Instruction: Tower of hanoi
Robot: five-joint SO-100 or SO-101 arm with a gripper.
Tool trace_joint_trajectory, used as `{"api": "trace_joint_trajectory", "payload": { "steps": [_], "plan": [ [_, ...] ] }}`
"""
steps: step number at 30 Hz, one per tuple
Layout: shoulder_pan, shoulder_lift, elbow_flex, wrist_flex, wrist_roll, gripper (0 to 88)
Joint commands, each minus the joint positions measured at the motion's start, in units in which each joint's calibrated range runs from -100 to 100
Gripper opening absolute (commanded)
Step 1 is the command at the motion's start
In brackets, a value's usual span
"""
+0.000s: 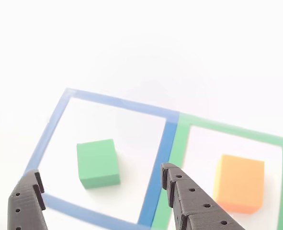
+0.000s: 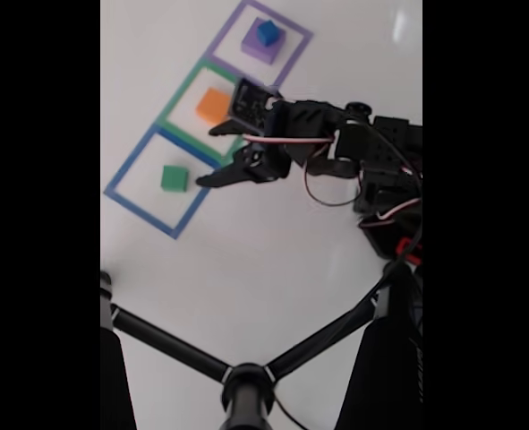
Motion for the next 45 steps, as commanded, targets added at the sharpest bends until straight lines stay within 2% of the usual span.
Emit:
{"api": "trace_joint_trajectory", "payload": {
  "steps": [1, 14, 22, 38, 45],
  "plan": [
    [-0.02, 2.01, 4.92, -15.28, 0.59, 30.8],
    [-1.26, 29.06, 6.65, -47.02, 0.59, 30.9],
    [-1.84, 47.23, 1.10, -60.79, 0.59, 31.0],
    [-2.61, 65.23, -5.62, -71.15, 0.59, 30.6],
    [-2.80, 69.67, -9.35, -71.88, 0.59, 30.4]
  ]
}}
